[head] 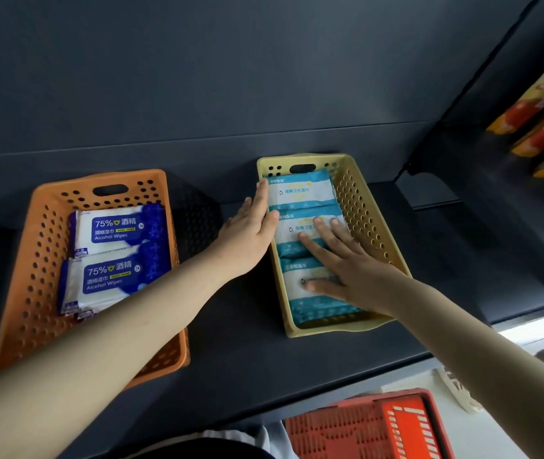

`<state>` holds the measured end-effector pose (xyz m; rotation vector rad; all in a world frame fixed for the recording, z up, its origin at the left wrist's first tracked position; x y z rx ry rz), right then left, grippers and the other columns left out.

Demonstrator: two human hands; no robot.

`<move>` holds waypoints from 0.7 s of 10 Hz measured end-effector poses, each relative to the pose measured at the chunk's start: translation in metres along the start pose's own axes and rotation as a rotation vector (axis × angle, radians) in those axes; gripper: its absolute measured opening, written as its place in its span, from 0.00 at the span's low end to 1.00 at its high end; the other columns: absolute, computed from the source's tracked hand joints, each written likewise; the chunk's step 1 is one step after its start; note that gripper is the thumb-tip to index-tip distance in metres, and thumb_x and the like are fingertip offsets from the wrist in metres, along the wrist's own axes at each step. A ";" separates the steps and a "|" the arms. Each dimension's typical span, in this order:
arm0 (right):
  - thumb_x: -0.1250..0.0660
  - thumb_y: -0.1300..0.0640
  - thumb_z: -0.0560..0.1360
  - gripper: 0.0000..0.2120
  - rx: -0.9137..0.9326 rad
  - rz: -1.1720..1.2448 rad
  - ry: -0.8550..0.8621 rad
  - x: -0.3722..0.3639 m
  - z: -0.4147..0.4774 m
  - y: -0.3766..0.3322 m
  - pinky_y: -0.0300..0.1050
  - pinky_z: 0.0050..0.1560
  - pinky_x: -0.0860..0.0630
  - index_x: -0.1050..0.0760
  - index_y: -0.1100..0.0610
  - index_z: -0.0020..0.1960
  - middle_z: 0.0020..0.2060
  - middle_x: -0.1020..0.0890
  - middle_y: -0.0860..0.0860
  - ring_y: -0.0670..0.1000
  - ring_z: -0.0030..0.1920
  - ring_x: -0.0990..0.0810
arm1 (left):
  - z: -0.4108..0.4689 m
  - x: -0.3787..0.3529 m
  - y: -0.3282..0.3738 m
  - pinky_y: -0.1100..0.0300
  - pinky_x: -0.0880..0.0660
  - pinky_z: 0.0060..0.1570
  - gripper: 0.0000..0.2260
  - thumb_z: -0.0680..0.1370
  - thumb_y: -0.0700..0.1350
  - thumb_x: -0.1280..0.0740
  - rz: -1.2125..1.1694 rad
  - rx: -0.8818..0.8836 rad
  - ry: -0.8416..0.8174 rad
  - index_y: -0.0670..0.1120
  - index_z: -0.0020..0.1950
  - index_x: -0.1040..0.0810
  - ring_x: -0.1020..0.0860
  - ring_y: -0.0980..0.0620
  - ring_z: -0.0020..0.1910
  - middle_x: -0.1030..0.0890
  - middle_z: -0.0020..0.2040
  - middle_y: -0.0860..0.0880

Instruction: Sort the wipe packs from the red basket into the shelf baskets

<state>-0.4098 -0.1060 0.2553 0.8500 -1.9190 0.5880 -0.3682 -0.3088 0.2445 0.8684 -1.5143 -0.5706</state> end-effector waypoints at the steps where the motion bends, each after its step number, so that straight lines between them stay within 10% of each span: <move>1: 0.59 0.28 0.72 0.37 0.005 0.013 0.045 0.007 0.001 0.000 0.54 0.75 0.68 0.74 0.39 0.73 0.73 0.73 0.43 0.48 0.72 0.76 | 0.000 0.001 0.000 0.46 0.54 0.77 0.26 0.84 0.54 0.52 0.012 -0.003 0.000 0.55 0.78 0.62 0.56 0.52 0.78 0.57 0.80 0.55; 5: 0.53 0.28 0.73 0.37 -0.009 0.106 0.093 0.018 0.002 0.000 0.52 0.76 0.55 0.61 0.39 0.77 0.77 0.61 0.38 0.40 0.75 0.64 | -0.005 0.006 0.007 0.49 0.54 0.76 0.27 0.83 0.56 0.51 0.094 0.046 -0.023 0.54 0.79 0.60 0.55 0.48 0.79 0.53 0.80 0.53; 7: 0.41 0.41 0.78 0.26 -0.055 0.317 0.428 0.046 -0.013 -0.011 0.45 0.67 0.31 0.36 0.47 0.74 0.72 0.32 0.44 0.46 0.70 0.31 | -0.051 0.053 0.011 0.58 0.36 0.69 0.19 0.83 0.50 0.44 0.246 -0.128 0.201 0.50 0.73 0.32 0.32 0.54 0.71 0.28 0.71 0.51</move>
Point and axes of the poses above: each hand's wrist, its own z-axis towards the middle knuckle, its own x-axis out of the back of the hand, y = z × x, the point moved 2 cm from there along z, towards the middle knuckle
